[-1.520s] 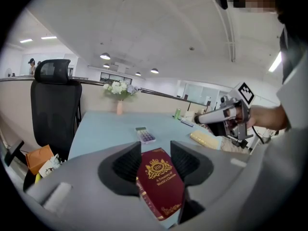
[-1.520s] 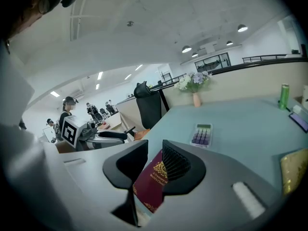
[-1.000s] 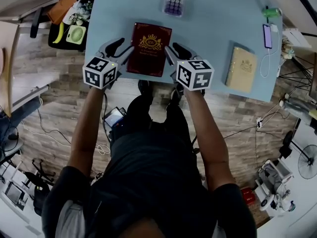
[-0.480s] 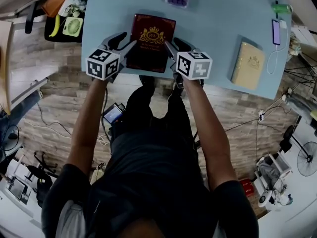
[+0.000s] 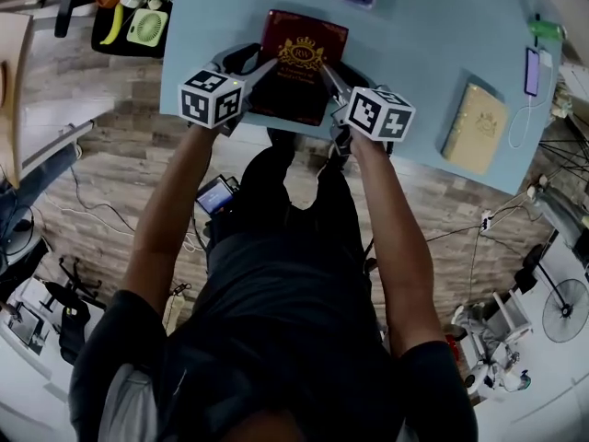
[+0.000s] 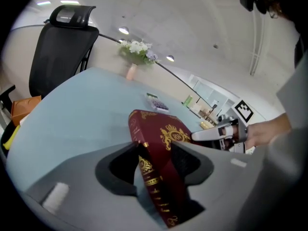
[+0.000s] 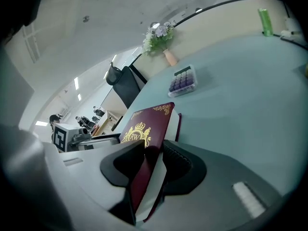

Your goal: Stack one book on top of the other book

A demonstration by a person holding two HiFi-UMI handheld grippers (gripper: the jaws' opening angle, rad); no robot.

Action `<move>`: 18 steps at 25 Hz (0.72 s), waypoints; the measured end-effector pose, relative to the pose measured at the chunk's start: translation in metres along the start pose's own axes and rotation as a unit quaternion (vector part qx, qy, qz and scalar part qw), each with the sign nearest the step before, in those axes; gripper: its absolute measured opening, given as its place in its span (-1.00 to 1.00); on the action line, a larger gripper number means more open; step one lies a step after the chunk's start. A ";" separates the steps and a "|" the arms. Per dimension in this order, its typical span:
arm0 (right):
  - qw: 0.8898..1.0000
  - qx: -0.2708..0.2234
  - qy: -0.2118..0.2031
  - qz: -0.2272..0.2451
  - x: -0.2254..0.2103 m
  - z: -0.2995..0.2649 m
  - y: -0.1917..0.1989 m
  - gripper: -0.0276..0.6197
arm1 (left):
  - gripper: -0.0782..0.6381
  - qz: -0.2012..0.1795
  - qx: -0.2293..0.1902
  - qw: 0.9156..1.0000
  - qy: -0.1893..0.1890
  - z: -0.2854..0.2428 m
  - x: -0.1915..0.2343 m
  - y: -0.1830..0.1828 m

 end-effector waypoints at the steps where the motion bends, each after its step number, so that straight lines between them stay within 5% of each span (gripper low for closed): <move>1: 1.000 -0.002 0.002 -0.006 0.000 0.001 -0.001 -0.57 | -0.15 0.000 0.001 1.000 -0.003 -0.001 0.000 0.000; 18: 0.998 -0.069 0.009 0.001 0.034 0.056 -0.028 -0.64 | -0.15 -0.062 -0.044 0.996 -0.049 0.037 -0.052 -0.033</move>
Point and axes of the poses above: the fingertips, and each gripper's own axes: z backward along the fingers, x to its left, y out of its underside, the point moved 8 cm from there along z, backward along the fingers, and after that the axes turned 11 degrees about y, right-handed, at the moved point
